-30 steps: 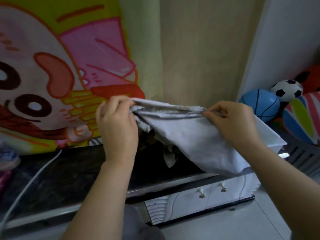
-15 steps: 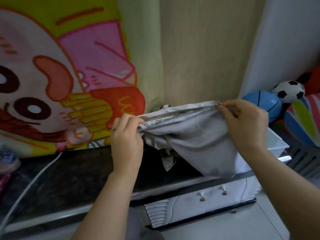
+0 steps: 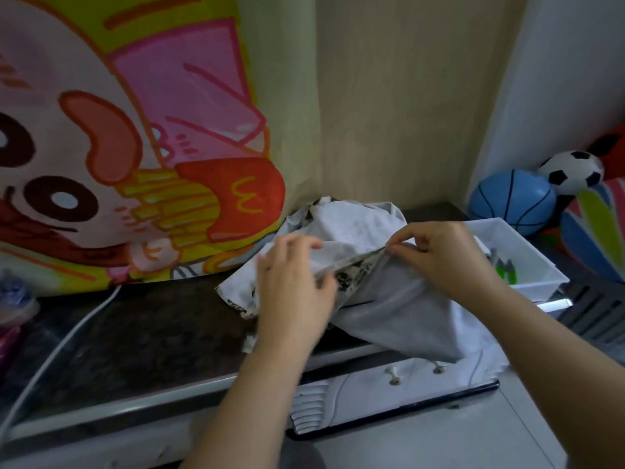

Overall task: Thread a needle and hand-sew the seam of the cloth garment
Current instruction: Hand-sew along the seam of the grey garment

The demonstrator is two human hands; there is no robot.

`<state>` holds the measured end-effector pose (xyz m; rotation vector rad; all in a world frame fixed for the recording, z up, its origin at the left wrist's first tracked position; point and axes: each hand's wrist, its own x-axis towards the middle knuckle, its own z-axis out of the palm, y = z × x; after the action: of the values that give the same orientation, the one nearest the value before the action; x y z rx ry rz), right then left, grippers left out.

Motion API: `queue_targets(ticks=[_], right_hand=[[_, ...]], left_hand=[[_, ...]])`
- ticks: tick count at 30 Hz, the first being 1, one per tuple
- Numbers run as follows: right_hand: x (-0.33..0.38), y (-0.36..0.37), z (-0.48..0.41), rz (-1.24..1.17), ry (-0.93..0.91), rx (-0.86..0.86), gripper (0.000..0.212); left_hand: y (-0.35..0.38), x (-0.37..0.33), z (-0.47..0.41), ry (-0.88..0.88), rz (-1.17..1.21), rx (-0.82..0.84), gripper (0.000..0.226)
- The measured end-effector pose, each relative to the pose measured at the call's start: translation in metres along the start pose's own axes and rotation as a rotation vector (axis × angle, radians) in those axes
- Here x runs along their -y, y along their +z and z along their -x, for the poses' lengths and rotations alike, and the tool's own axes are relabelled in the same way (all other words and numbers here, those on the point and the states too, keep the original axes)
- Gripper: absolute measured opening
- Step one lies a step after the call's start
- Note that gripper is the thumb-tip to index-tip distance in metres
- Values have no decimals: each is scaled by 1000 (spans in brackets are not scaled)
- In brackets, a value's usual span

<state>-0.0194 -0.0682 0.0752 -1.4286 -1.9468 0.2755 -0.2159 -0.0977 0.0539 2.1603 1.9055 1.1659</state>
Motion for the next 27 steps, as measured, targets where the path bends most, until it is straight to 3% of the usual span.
queue_targets(ticks=[2,6,14,17,22,27], right_hand=[[2,0,0,-1,-4,-2,6],[1,-5,-3,16,-9,-39,5],[-2,-9,-6,-19,-16,-39,6],[-3,-8,-6,-37,-13,-46,13],[0,-9,-4,-38,-8,-12,5],[1,-11,-5,-44,-17,19,16]], left_hand=[[20,-12,1,129,13,-12,43],[42,-14,-1,145,24,-1,51],[50,-18,-2,235,96,-157,18],[48,-19,-2,230,140,-186,8],[49,-18,-3,155,234,-162,28],[50,-17,-10,140,316,-137,21]])
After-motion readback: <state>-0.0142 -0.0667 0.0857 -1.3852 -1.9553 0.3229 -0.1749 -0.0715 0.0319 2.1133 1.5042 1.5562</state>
